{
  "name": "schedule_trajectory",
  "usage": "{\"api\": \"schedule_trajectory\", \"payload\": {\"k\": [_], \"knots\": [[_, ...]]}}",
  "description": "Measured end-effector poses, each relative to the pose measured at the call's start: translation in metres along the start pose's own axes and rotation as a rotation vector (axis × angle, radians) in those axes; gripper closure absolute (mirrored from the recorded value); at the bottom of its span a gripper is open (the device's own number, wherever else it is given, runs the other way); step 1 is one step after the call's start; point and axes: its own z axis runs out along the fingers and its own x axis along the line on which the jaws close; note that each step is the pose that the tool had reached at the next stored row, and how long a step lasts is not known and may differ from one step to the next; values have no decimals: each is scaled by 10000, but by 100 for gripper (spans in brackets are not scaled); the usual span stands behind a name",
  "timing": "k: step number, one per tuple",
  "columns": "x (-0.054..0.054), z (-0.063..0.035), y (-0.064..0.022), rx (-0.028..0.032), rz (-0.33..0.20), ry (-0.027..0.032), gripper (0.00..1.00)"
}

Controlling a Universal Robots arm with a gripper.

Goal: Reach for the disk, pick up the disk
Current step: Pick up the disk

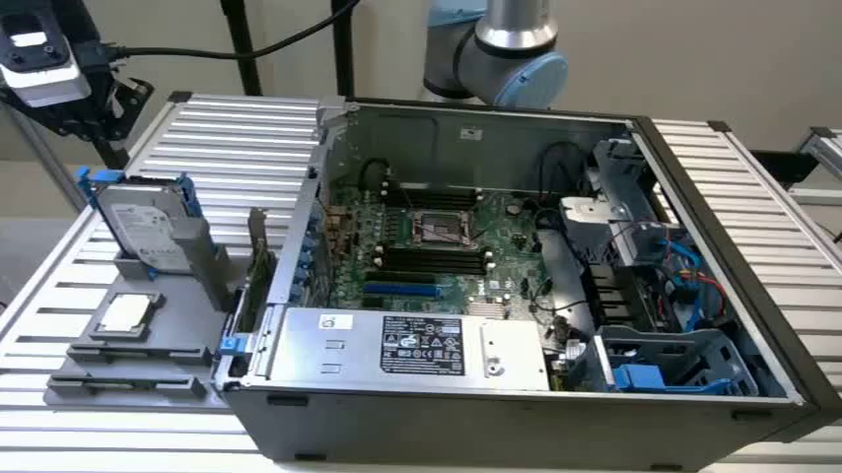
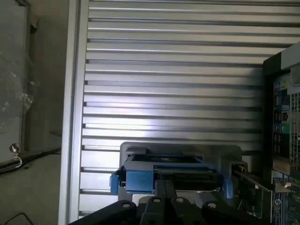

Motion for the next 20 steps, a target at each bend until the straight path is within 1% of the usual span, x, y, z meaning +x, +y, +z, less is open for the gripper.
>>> {"api": "schedule_trajectory", "payload": {"k": [15,17,20], "knots": [[1,0,0,0,-1,0,89],[42,0,3,1,1,-25,89],[165,1,20,0,-3,-58,89]]}}
